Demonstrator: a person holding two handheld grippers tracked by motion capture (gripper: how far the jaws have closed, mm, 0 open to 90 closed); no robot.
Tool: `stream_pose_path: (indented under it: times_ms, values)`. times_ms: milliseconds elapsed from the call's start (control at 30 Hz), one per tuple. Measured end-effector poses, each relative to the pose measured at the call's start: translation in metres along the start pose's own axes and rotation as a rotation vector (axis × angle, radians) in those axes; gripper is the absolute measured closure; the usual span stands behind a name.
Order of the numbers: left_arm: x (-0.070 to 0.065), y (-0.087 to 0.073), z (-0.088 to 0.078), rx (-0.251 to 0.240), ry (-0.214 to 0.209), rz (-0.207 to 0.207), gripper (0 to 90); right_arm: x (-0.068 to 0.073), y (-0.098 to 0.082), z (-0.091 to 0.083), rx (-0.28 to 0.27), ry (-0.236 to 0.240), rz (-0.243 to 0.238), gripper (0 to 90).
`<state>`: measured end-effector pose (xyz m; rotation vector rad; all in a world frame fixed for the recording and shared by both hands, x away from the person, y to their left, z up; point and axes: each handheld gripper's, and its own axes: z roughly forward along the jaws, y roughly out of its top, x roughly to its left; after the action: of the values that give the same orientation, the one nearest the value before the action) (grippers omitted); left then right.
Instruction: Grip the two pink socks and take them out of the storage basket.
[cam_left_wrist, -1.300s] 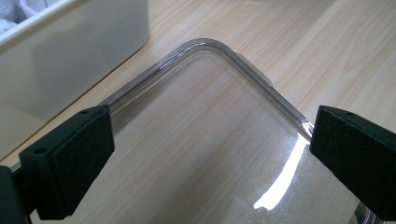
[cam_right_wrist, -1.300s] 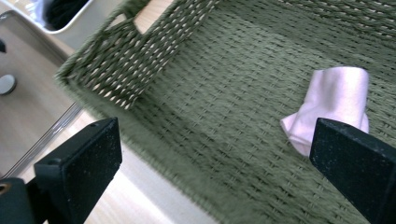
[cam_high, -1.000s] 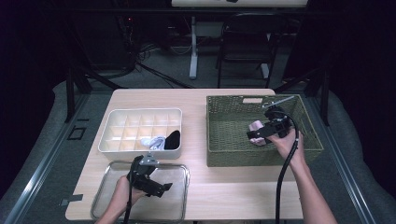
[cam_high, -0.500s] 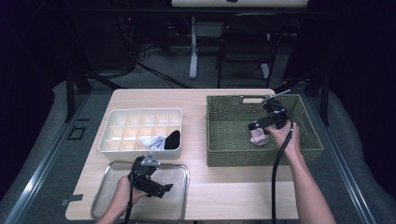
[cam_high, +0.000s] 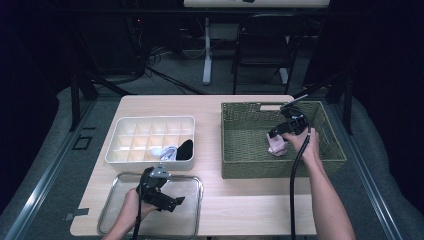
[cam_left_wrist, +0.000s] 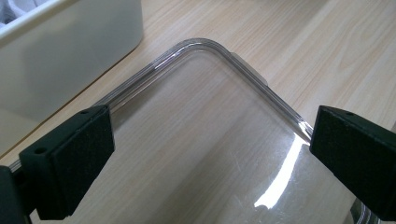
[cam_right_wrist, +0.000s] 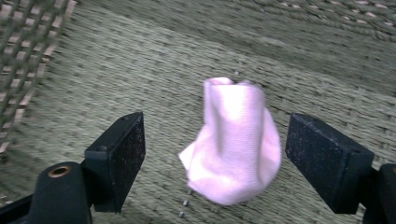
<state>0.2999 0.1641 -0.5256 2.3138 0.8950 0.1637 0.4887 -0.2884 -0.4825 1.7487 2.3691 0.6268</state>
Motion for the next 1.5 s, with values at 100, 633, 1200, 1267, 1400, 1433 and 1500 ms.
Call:
stream_pose_path:
  times_ms: [100,633,1200,1267,1400,1433,1500]
  values:
    - [0.000,0.000,0.000,-0.002,0.001,-0.006,0.2,0.000,0.002,0.006,0.030,-0.006,0.008,23.8]
    - [-0.001,0.001,0.000,0.001,-0.001,0.011,0.2,-0.003,0.007,0.032,0.199,-0.083,0.046,57.0]
    - [-0.001,0.001,0.000,0.004,-0.001,0.011,0.2,0.011,0.005,-0.006,0.141,-0.062,-0.009,77.5]
    - [-0.002,0.002,0.001,0.008,0.002,0.011,0.2,0.014,0.006,-0.012,0.148,-0.052,-0.025,77.5]
    - [-0.003,0.003,0.003,0.008,-0.004,0.011,0.2,0.020,0.009,-0.020,0.146,-0.047,-0.046,77.4]
    - [-0.004,0.003,0.002,0.007,-0.004,0.013,0.2,0.022,0.010,-0.022,0.150,-0.045,-0.055,77.3]
    - [-0.003,0.002,0.002,0.006,-0.004,0.010,0.2,0.026,0.012,-0.027,0.159,-0.048,-0.072,77.3]
